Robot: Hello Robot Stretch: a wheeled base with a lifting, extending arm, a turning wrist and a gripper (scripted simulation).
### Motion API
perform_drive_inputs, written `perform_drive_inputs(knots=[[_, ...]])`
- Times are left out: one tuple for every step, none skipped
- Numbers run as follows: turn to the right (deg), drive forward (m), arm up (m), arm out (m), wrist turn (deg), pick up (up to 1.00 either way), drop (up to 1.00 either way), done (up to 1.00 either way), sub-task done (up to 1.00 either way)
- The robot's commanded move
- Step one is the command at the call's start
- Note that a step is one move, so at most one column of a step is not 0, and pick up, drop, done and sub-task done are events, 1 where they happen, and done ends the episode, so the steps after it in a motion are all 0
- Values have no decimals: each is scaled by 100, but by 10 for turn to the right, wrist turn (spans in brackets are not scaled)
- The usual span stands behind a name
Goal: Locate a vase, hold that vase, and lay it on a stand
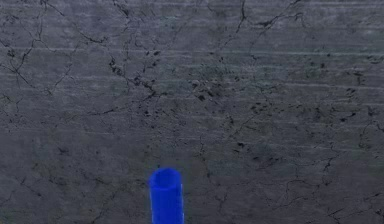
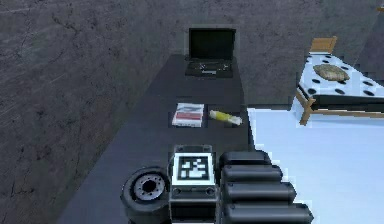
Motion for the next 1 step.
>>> perform_drive_inputs(knots=[[-450, 0, 0, 0, 0, 0, 0, 0, 0]])
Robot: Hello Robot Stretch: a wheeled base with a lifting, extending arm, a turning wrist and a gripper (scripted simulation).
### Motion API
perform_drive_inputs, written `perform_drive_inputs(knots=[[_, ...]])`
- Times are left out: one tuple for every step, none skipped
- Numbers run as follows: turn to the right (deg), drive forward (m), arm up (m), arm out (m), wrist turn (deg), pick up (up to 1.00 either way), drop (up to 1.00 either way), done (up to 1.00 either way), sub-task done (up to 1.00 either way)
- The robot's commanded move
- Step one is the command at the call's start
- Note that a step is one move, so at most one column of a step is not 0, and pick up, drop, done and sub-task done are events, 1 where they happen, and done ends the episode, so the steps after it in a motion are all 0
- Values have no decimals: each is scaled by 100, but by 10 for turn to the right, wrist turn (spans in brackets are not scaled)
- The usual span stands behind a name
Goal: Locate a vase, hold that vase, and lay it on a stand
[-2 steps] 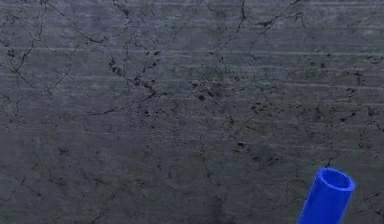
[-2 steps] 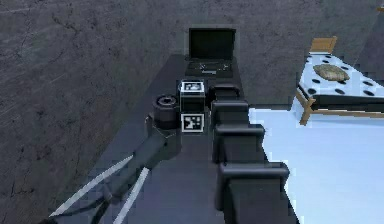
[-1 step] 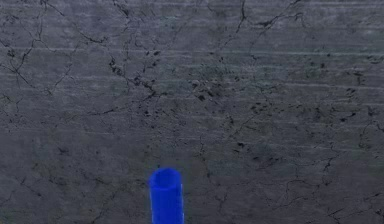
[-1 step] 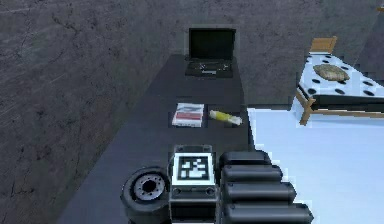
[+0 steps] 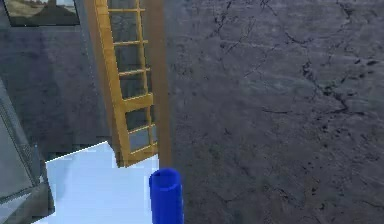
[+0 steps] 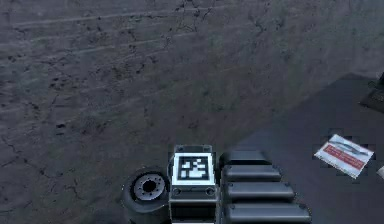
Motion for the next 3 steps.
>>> perform_drive_inputs(knots=[[-150, 0, 0, 0, 0, 0, 0, 0, 0], [0, 40, 0, 0, 0, 0, 0, 0, 0], [-120, 0, 0, 0, 0, 0, 0, 0, 0]])
